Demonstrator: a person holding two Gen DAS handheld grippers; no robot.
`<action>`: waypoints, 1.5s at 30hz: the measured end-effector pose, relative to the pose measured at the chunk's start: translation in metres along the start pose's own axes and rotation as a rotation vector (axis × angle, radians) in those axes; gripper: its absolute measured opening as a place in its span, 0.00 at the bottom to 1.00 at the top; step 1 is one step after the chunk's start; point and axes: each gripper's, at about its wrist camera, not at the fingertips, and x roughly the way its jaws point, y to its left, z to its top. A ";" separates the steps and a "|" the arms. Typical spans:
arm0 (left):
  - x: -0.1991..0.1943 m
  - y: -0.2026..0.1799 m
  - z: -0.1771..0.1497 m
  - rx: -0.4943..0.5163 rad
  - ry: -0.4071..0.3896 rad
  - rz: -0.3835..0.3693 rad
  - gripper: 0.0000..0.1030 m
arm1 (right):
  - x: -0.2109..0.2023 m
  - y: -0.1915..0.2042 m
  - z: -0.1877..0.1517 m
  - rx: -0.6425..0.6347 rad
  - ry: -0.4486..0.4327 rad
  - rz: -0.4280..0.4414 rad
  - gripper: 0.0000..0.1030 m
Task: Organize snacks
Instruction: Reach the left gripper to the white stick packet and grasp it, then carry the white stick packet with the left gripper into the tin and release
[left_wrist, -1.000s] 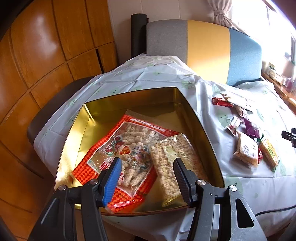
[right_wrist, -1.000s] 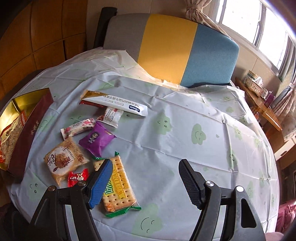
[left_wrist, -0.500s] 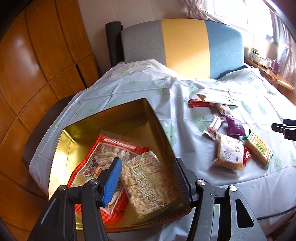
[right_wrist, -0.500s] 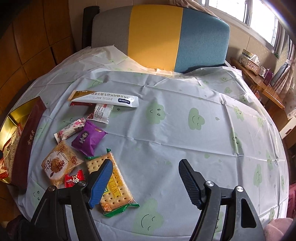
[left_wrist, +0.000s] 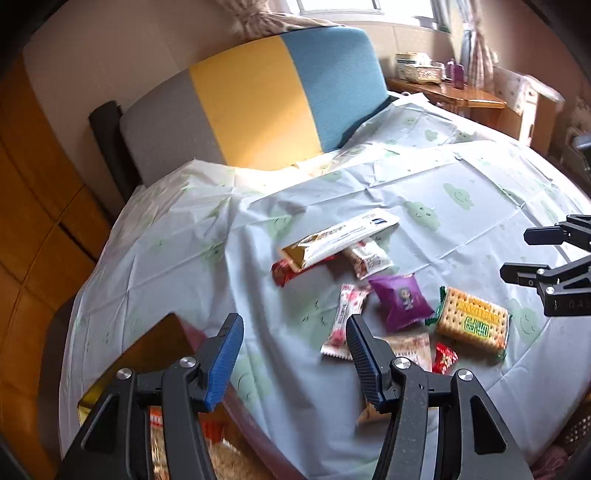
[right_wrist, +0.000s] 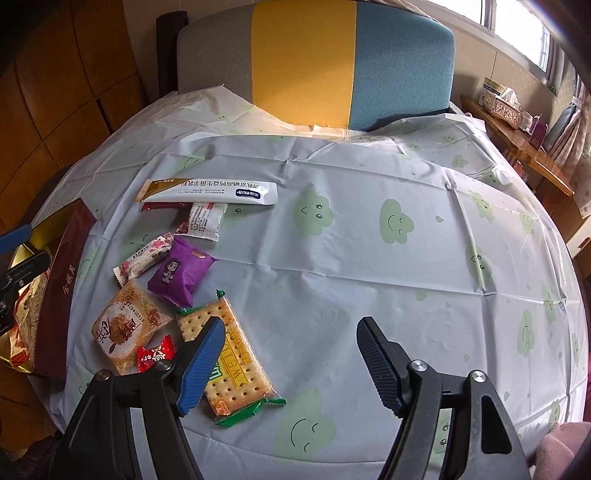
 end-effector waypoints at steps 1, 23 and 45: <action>0.008 -0.003 0.010 0.034 0.000 -0.010 0.57 | -0.001 -0.001 0.001 0.008 -0.003 0.006 0.73; 0.185 -0.075 0.104 0.367 0.193 -0.140 0.65 | -0.007 -0.011 0.008 0.081 0.001 0.109 0.73; 0.009 0.058 0.025 -0.319 0.005 -0.116 0.30 | 0.001 -0.007 0.001 0.036 0.027 0.037 0.73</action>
